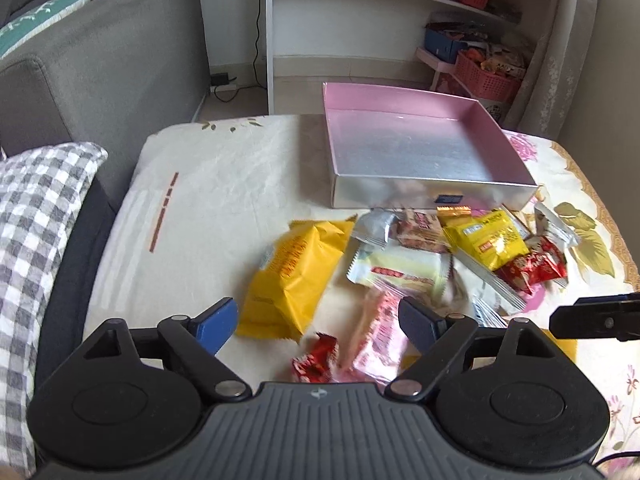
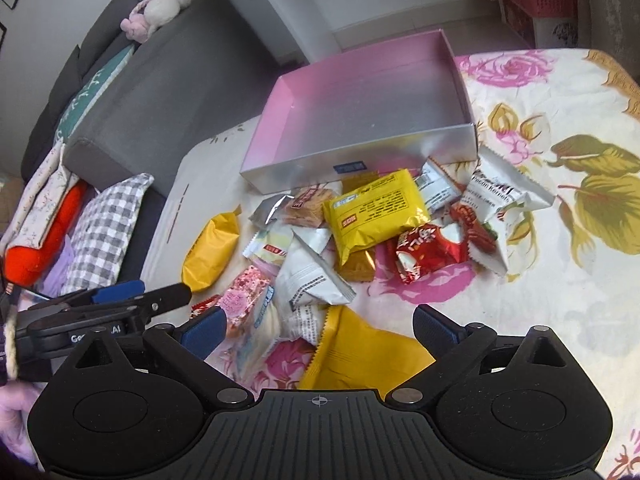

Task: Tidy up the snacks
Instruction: 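Grasp the yellow pastry bag with the left tool while the right tool grasps the white-blue milk bread packet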

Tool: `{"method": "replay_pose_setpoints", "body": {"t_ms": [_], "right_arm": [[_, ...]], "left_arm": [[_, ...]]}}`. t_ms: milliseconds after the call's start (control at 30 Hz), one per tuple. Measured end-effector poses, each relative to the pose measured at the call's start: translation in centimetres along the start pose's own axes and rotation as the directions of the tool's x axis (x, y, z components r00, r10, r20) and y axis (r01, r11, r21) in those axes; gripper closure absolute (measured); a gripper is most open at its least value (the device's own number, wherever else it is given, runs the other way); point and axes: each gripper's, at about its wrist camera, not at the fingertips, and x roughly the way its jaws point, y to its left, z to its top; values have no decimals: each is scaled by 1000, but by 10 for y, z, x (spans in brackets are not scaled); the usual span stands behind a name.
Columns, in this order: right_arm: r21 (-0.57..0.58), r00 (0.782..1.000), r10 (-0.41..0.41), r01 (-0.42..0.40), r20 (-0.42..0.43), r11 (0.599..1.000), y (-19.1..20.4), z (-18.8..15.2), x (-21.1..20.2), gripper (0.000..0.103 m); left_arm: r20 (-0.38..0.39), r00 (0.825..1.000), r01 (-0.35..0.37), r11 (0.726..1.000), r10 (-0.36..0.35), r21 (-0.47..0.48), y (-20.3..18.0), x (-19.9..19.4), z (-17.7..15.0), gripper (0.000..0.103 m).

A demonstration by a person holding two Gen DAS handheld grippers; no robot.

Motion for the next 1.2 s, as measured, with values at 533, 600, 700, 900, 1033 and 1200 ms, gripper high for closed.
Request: {"method": "replay_pose_setpoints", "body": {"t_ms": [533,600,700,900,1033,1200], "right_arm": [[94,989,119,-111,-86,989,15,-6,64,54],[60,994,100,-96,-55,994,18,-5,62,62],[64,995,95,-92,-43,994,14,-6,64,69],[87,993,122,-121,0,989,8,-5,57,83],[84,989,144,-146,25,986,9,-3,51,91],[106,986,159,-164,49,981,5,2,45,92]], "left_arm": [[-61,995,76,997,-74,34,28,65,0,48],[-77,994,82,997,-81,1,31,69,-2,48],[-74,994,74,997,-75,-18,34,68,-4,51],[-66,996,63,996,-67,-56,36,64,-4,57],[-63,994,75,987,-85,-139,40,60,-1,59],[-42,995,81,977,-91,-199,44,56,5,62]]}}
